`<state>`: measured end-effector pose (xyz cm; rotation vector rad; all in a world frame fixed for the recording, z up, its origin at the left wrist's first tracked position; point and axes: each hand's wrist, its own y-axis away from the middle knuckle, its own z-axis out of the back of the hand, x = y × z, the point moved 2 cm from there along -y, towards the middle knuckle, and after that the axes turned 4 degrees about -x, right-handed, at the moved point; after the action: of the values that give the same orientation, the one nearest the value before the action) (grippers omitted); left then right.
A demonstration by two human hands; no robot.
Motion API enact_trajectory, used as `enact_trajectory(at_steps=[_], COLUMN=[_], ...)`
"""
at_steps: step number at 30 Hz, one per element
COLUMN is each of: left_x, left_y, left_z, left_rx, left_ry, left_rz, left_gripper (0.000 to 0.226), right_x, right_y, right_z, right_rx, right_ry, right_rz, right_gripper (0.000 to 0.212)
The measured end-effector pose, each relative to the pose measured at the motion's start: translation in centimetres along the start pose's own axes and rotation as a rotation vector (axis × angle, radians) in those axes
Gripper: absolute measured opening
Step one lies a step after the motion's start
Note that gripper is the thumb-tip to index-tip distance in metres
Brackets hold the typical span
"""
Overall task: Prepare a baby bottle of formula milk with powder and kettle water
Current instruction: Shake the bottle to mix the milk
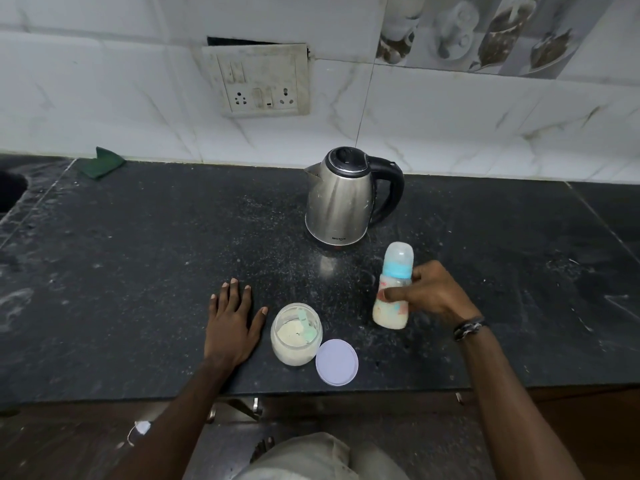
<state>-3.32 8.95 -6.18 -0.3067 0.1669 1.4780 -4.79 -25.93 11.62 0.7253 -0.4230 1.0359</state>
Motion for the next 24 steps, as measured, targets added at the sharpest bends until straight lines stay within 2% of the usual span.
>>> enact_trajectory(at_steps=[2, 5, 6, 8, 9, 12, 13, 15, 16, 20, 22, 23, 24], left_x=[-0.03, -0.12, -0.09, -0.07, -0.14, -0.16, -0.11, -0.09, -0.10, -0.05, -0.12, -0.15, -0.13], left_y=[-0.01, 0.11, 0.13, 0.10, 0.09, 0.09, 0.10, 0.11, 0.12, 0.13, 0.11, 0.12, 0.11], left_z=[0.00, 0.01, 0.02, 0.04, 0.08, 0.12, 0.13, 0.07, 0.04, 0.01, 0.04, 0.05, 0.03], left_rx=[0.001, 0.004, 0.003, -0.001, 0.003, 0.012, 0.008, 0.003, 0.004, 0.007, 0.002, 0.004, 0.004], left_ry=[-0.005, -0.004, -0.003, -0.003, -0.004, 0.003, 0.009, 0.011, 0.008, 0.012, 0.013, 0.011, 0.010], left_rz=[0.001, -0.001, -0.001, -0.002, -0.004, -0.002, -0.002, -0.006, -0.008, 0.000, -0.001, -0.002, -0.001], left_gripper=[0.083, 0.082, 0.082, 0.082, 0.082, 0.084, 0.087, 0.092, 0.093, 0.085, 0.083, 0.083, 0.083], right_x=[-0.35, -0.13, -0.11, -0.22, -0.44, -0.19, -0.17, -0.18, -0.27, -0.09, 0.03, -0.08, -0.11], right_y=[-0.11, 0.26, 0.35, 0.13, 0.12, 0.09, 0.12, -0.02, -0.07, -0.06, -0.09, -0.14, -0.18], right_z=[0.19, 0.06, 0.02, 0.17, 0.25, 0.26, 0.18, 0.33, 0.29, 0.07, 0.29, 0.29, 0.21], right_rx=[-0.092, 0.002, 0.016, -0.062, -0.094, 0.014, 0.032, -0.067, -0.120, 0.034, -0.050, -0.105, -0.090], right_ry=[0.063, 0.010, 0.044, 0.128, 0.123, 0.047, 0.082, 0.191, 0.203, 0.097, 0.209, 0.221, 0.172], right_rz=[0.000, -0.025, -0.026, -0.026, -0.004, -0.008, -0.013, -0.030, -0.009, 0.011, 0.000, 0.011, 0.033], right_gripper=[0.069, 0.046, 0.051, 0.077, 0.081, 0.056, 0.060, 0.072, 0.072, 0.053, 0.063, 0.063, 0.060])
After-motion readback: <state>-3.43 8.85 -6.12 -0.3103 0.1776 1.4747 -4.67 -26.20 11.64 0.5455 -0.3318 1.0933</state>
